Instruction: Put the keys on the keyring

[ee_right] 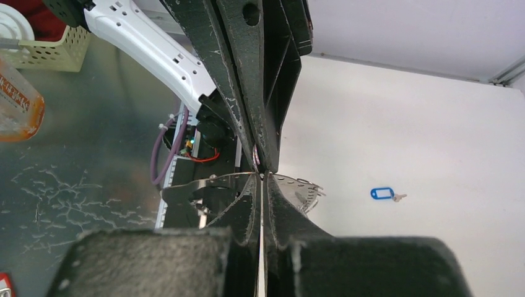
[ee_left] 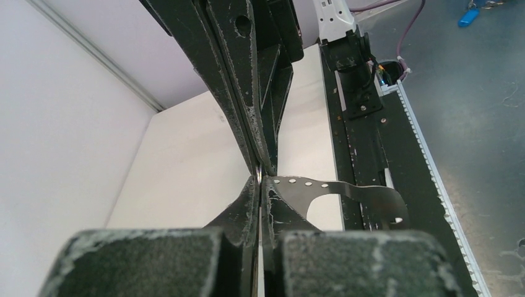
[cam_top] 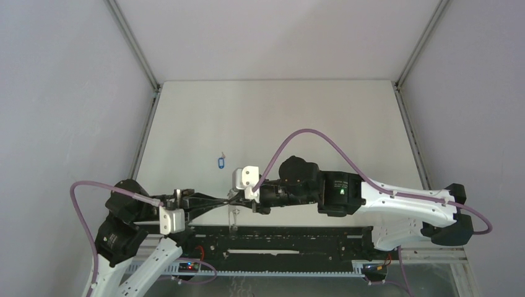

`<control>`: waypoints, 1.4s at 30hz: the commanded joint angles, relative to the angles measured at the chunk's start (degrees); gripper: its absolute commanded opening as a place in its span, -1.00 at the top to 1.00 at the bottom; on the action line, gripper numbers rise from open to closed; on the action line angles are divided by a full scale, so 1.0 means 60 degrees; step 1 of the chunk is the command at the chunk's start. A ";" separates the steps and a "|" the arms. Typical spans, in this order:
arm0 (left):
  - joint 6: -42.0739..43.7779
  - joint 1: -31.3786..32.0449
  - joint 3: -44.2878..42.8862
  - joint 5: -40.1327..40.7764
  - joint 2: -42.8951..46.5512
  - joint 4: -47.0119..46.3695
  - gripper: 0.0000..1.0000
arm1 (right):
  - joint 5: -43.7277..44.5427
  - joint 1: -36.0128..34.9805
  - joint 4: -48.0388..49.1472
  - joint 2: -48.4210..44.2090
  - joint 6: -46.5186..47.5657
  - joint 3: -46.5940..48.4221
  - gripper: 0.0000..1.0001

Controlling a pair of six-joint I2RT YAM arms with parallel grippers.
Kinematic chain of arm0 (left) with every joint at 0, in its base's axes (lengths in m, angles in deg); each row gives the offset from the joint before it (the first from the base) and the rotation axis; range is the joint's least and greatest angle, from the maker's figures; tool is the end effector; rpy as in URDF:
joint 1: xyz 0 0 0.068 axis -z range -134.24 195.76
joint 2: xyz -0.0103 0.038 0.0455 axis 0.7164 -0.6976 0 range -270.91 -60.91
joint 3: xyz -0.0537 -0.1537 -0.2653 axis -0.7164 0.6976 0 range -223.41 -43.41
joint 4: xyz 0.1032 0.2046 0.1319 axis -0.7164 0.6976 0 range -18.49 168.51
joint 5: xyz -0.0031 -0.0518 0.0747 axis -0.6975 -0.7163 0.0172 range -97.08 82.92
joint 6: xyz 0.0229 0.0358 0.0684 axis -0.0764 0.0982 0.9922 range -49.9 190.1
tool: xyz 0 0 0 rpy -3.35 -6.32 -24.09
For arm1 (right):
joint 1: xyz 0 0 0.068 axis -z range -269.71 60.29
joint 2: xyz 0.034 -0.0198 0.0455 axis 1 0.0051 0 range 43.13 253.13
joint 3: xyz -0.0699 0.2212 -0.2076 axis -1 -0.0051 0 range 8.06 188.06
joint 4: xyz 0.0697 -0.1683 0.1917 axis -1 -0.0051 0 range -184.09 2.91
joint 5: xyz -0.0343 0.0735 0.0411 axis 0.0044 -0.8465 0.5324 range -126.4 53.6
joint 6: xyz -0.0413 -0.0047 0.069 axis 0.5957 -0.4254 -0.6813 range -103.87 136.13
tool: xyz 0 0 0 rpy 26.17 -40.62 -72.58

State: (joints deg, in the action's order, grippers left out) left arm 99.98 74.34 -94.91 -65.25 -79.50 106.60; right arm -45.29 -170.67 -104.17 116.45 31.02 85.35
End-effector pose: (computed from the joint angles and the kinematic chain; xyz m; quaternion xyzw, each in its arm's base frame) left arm -0.0120 -0.0608 0.3914 0.6016 0.3847 -0.3433 0.6100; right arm 0.0389 0.3131 0.4489 -0.6118 0.4874 0.3888 0.4867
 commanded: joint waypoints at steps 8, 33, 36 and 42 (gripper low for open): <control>-0.0266 -0.0044 0.0061 0.0295 0.0029 -0.0263 0.23 | 0.0795 -0.0229 0.1241 -0.0044 -0.0544 -0.0510 1.00; -0.0553 -0.0045 -0.0299 0.1161 0.0034 0.1367 0.07 | 0.0847 -0.0232 0.2047 -0.0940 -0.0895 -0.1477 1.00; -0.0618 -0.0039 -0.0486 0.1031 -0.0045 0.1352 0.10 | 0.0732 -0.0220 0.1926 -0.0968 -0.0878 -0.1480 1.00; -0.0428 -0.0046 -0.1340 0.0359 -0.0407 0.2054 0.11 | 0.0527 -0.0187 0.1777 -0.0948 -0.0834 -0.1484 1.00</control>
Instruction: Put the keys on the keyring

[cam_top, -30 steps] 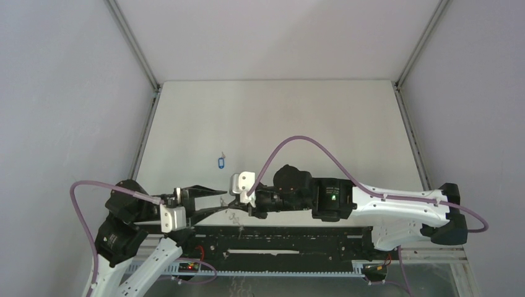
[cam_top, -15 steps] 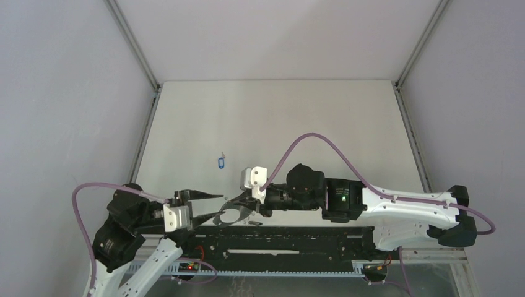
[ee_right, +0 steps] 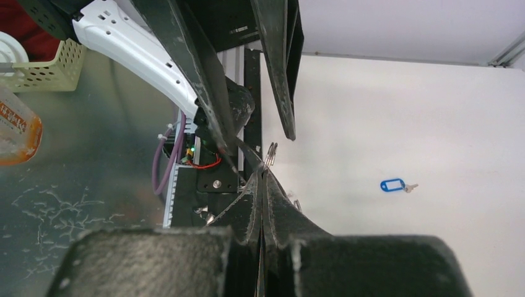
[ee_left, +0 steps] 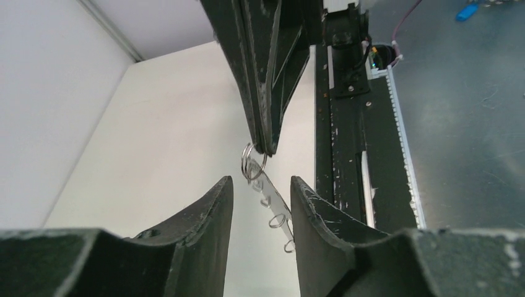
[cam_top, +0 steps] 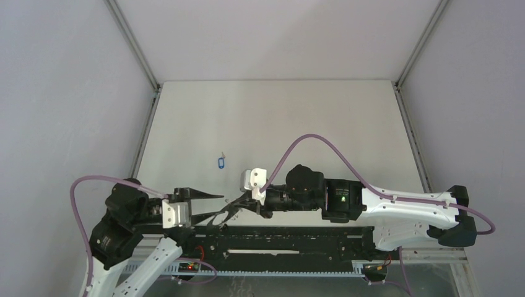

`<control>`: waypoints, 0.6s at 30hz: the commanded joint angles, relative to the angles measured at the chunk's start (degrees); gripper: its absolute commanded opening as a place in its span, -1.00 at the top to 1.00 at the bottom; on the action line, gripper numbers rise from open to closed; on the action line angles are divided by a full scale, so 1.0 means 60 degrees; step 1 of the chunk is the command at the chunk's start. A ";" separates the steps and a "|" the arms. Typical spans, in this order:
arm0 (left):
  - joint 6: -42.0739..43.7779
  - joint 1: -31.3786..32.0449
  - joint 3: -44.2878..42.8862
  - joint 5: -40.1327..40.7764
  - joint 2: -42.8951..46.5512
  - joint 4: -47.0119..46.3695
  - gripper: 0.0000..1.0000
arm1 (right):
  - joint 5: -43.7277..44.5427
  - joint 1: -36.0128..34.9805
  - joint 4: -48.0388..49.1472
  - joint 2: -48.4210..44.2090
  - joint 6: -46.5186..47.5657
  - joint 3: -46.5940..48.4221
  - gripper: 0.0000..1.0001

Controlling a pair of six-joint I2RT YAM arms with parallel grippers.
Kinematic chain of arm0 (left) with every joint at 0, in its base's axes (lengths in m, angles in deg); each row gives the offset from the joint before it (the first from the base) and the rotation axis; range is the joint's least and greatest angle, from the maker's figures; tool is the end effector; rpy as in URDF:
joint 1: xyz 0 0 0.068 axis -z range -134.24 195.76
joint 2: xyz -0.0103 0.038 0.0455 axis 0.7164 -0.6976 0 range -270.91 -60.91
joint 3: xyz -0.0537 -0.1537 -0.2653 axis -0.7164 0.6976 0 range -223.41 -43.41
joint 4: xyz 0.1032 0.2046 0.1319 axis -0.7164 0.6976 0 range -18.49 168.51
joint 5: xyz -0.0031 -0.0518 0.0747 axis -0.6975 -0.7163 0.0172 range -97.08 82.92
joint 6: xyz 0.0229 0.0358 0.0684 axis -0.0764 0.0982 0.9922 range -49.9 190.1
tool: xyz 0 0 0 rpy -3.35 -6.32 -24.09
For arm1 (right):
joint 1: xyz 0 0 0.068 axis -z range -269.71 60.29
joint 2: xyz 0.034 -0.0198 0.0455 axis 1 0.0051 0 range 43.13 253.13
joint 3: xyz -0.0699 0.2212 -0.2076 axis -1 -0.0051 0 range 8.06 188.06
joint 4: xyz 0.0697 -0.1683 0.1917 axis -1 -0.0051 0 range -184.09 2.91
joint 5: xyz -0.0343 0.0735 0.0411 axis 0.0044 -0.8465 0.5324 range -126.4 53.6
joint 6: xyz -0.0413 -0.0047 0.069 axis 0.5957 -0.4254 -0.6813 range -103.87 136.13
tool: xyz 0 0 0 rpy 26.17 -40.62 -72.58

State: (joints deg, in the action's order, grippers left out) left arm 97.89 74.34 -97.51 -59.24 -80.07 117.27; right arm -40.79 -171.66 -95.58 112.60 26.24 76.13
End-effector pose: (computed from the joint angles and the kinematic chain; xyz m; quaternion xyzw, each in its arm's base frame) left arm -0.0114 -0.0564 0.3827 0.5739 0.4777 -0.3427 0.5701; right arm 0.0373 0.3021 0.4271 -0.5675 0.5133 0.4010 0.5037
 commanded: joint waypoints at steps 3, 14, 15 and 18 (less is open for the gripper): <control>0.0251 -0.0043 -0.1441 -0.0868 -0.0583 0.0976 0.09 | -0.0383 0.0006 0.0374 -0.0307 -0.0010 0.0056 1.00; 0.1656 -0.0043 -0.1389 0.0142 -0.0997 0.2033 0.23 | -0.0730 0.0077 0.0456 -0.0387 -0.0043 0.0057 1.00; 0.1439 -0.0046 -0.1295 0.0125 -0.0987 0.1949 0.23 | -0.0747 0.0079 0.0469 -0.0403 -0.0035 0.0065 1.00; 0.0630 -0.0046 -0.1016 0.0116 -0.0930 0.1268 0.24 | -0.0789 0.0071 0.0519 -0.0391 -0.0058 0.0062 1.00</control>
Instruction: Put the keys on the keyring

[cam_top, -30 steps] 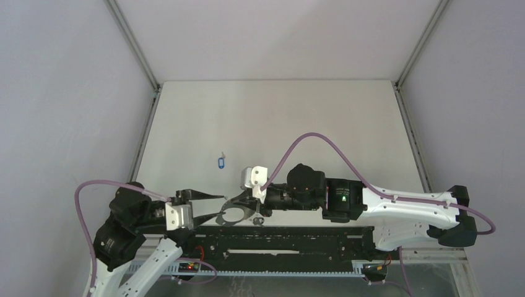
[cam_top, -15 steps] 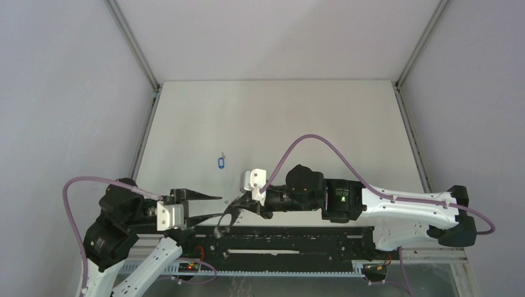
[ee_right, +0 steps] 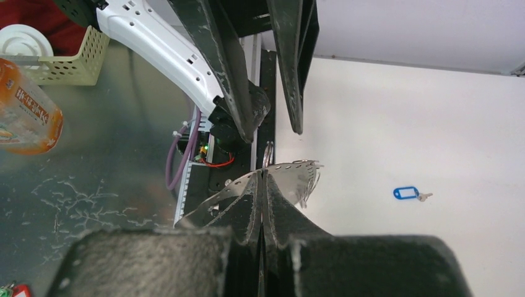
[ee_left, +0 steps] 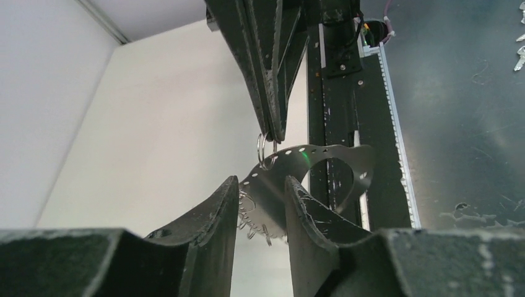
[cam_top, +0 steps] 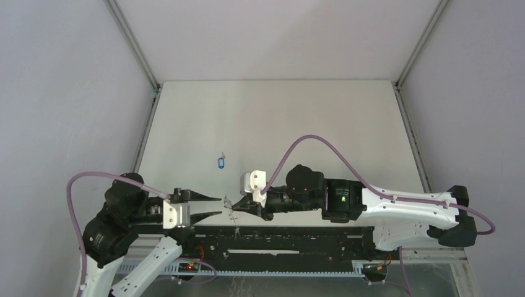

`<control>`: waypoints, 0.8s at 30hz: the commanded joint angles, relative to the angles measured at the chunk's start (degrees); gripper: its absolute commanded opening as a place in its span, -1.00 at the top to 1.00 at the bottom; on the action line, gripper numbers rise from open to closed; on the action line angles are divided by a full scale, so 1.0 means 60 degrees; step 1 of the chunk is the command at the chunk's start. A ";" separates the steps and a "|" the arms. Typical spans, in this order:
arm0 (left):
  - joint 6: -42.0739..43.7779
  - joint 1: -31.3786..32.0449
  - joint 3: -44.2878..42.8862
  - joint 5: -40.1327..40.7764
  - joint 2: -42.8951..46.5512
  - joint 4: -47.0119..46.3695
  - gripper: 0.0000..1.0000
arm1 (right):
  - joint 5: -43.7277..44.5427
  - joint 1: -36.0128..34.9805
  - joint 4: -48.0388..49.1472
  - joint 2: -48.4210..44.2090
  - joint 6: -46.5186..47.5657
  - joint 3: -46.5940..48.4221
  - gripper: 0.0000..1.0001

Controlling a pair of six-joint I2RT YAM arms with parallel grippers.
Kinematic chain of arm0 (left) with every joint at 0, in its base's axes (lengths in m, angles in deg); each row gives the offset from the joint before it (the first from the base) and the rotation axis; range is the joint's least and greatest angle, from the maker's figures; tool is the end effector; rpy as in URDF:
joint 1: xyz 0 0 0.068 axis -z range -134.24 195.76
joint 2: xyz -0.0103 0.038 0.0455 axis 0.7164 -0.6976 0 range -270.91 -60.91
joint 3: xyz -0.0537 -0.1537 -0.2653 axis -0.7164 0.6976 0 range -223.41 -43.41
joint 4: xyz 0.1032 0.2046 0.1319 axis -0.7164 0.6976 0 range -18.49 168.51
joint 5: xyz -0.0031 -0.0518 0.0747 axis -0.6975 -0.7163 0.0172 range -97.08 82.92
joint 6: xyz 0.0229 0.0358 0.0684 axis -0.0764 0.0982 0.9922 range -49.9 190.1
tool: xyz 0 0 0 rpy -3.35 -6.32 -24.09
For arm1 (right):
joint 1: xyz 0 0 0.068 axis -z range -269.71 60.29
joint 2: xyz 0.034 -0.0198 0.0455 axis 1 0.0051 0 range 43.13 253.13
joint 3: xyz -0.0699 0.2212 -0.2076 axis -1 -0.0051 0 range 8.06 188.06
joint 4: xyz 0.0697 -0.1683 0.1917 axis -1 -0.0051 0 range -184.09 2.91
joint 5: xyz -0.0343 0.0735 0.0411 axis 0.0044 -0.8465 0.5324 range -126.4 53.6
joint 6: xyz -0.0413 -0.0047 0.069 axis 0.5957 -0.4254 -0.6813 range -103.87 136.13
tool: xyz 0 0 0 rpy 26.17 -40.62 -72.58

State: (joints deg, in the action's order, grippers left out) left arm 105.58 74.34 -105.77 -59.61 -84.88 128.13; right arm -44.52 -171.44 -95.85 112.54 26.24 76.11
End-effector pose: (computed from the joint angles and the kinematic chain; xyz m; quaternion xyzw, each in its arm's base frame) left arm -0.0173 -0.0535 0.4017 0.6052 0.4783 -0.3262 0.5463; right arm 0.0339 0.3017 0.4267 -0.5810 0.4993 0.4187 0.4877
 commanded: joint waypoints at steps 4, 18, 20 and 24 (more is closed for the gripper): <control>-0.1105 -0.0042 0.0522 -0.0098 -0.0101 -0.0906 0.26 | -0.0199 0.0050 0.0685 -0.0362 -0.0084 0.0060 1.00; -0.1812 -0.0046 0.0904 -0.0513 0.0029 -0.1312 0.42 | -0.0258 0.0046 0.0988 -0.0253 -0.0161 0.0055 1.00; -0.1907 -0.0046 0.0916 -0.0531 0.0042 -0.1429 0.46 | -0.0271 0.0054 0.1019 -0.0232 -0.0169 0.0055 1.00; -0.2071 -0.0046 0.0909 -0.0821 0.0088 -0.1540 0.47 | -0.0273 0.0054 0.1091 -0.0175 -0.0198 0.0056 1.00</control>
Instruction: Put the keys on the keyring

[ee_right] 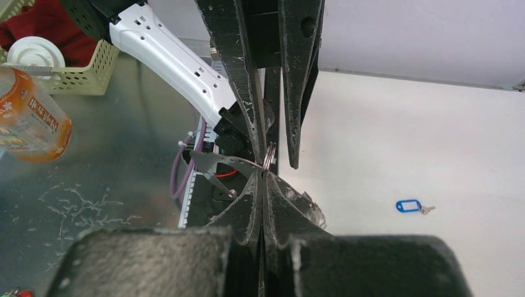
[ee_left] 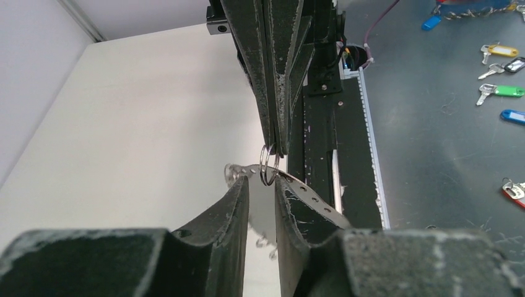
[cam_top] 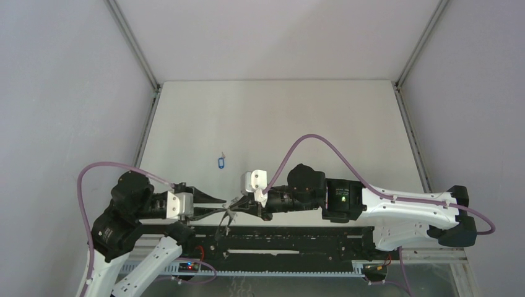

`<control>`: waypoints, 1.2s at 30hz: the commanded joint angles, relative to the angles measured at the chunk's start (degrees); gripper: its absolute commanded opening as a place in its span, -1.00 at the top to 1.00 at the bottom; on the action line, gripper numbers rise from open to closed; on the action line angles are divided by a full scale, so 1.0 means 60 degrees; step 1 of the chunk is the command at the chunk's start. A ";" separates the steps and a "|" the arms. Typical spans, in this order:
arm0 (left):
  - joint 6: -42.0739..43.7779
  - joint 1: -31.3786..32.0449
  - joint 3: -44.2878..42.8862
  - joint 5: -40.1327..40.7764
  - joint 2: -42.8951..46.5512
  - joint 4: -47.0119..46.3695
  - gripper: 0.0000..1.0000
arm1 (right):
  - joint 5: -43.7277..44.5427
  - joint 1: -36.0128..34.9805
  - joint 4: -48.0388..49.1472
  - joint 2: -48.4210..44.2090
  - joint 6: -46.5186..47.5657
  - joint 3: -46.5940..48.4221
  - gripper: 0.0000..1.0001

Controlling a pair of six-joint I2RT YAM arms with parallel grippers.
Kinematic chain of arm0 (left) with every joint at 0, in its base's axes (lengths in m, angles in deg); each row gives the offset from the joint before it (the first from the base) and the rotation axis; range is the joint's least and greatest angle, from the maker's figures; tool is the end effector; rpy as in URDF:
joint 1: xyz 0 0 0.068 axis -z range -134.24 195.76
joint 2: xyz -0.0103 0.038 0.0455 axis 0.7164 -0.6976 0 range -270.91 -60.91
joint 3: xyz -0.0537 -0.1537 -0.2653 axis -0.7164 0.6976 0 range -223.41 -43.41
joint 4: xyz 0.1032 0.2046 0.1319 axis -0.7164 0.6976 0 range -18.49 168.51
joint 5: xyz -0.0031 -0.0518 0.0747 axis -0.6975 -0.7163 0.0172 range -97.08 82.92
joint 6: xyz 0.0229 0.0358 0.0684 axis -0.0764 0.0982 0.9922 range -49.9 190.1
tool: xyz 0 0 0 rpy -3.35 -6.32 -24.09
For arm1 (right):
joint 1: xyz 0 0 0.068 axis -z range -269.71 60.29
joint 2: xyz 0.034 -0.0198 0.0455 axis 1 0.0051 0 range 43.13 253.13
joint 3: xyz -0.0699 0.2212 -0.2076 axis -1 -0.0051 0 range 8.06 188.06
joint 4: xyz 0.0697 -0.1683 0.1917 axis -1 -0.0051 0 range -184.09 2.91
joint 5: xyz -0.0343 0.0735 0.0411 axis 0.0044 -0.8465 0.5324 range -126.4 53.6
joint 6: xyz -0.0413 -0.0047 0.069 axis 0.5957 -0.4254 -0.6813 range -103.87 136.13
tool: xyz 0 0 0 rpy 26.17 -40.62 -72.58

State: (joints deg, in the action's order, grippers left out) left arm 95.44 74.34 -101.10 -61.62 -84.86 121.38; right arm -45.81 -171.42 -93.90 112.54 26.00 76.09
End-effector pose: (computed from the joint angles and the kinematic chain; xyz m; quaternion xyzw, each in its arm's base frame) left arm -0.0047 -0.0620 0.3928 0.5675 0.5084 -0.3812 0.5236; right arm 0.0325 0.3024 0.4314 -0.5773 0.4867 0.4331 0.4922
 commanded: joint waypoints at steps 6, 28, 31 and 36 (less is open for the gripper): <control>-0.0266 -0.0046 0.0250 -0.0667 0.0231 -0.0360 0.60 | -0.0072 0.0054 0.0868 -0.0129 -0.0203 0.0065 1.00; 0.0895 -0.0041 0.0505 0.0466 0.0695 -0.0499 0.99 | -0.0030 0.0010 0.0411 -0.0147 -0.0282 0.0075 0.27; 0.0937 -0.0036 0.0481 0.0439 0.0689 -0.0456 0.99 | 0.0031 0.0037 0.0351 -0.0171 -0.0149 0.0082 0.10; 0.1471 -0.0038 0.0424 0.0262 0.0694 -0.0005 0.99 | 0.0251 0.0054 -0.0528 0.0271 0.0130 0.0793 -0.10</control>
State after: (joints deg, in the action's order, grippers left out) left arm 100.62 74.34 -98.58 -59.79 -81.03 120.83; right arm -45.64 -171.31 -93.99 112.71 25.06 76.17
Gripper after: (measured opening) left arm 0.011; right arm 0.527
